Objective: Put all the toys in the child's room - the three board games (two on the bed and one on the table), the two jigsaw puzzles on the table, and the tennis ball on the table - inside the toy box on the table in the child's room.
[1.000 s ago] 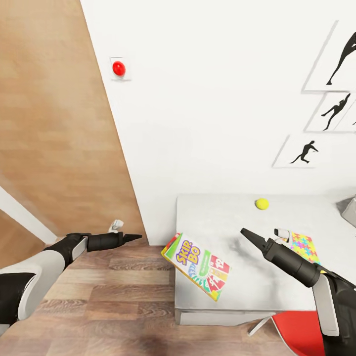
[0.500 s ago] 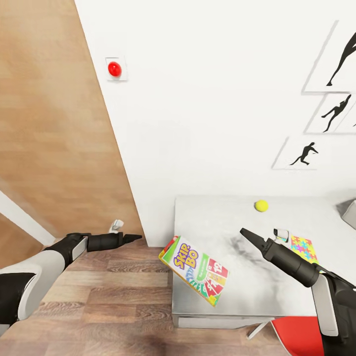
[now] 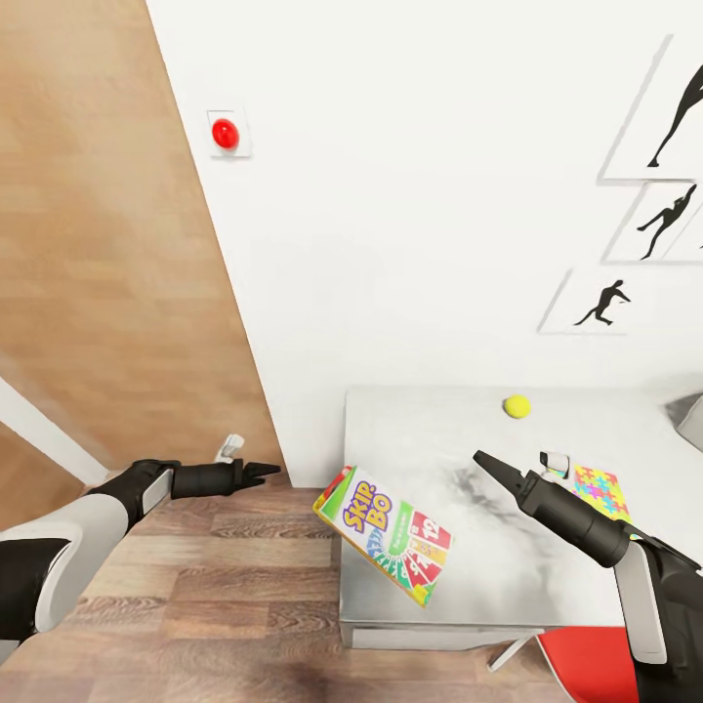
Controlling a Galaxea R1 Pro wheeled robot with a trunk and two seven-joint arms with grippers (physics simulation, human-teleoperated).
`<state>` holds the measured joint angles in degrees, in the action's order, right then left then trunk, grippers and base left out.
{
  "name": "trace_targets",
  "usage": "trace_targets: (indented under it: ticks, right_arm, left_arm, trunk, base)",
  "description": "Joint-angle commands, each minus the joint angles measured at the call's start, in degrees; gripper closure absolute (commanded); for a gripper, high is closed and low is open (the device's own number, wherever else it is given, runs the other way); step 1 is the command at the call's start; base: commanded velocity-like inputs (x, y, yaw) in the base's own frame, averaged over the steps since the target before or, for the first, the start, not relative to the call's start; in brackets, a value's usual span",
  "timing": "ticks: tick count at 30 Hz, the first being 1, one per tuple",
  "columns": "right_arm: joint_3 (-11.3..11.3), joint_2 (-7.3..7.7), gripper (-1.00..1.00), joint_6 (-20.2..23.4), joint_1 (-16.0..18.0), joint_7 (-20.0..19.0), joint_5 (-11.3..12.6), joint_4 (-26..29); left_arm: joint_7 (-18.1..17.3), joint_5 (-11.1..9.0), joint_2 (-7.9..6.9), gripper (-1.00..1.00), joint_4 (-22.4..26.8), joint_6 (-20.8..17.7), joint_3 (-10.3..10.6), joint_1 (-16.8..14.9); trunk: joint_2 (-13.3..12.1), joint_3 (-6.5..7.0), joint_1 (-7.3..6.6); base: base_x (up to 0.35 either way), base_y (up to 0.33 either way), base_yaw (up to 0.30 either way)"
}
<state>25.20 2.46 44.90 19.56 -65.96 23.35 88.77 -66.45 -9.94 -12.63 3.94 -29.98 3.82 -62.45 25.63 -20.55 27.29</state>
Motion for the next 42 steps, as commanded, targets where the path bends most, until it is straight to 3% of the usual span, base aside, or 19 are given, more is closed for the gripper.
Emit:
trace_targets:
  ticks: [1,6,13,17,42]
  right_arm:
    - [0.0,0.01,-1.0,0.4,0.0,0.0,0.2,0.0]
    - [0.0,0.14,-1.0,0.4,0.0,0.0,0.2,0.0]
    - [0.0,0.26,-1.0,0.3,0.0,0.0,0.4,0.0]
    - [0.0,0.27,-1.0,0.3,0.0,0.0,0.4,0.0]
    - [0.0,0.36,-1.0,0.3,0.0,0.0,0.4,0.0]
  left_arm:
    - [-0.1,-0.5,0.0,-1.0,0.0,-0.6,0.4,0.0]
    - [-0.1,-0.6,0.6,-1.0,0.0,-0.8,0.3,0.0]
    - [-0.1,-0.6,1.61,-1.0,0.0,-0.8,0.3,0.0]
    - [-0.2,-0.6,2.21,-1.0,0.0,-0.8,0.3,0.0]
    - [-0.4,-0.6,2.53,-1.0,0.0,-1.0,0.3,0.0]
  trunk:
    - [0.1,-0.09,0.03]
    - [0.1,-0.09,0.03]
    - [2.9,-1.35,1.56]
    - [2.9,-1.35,1.56]
    - [2.9,-1.35,1.56]
  base:
    - [0.0,0.0,0.0]
    - [0.0,0.0,0.0]
    - [0.0,0.0,0.0]
    - [0.0,0.0,0.0]
    - [-0.044,-0.097,0.0]
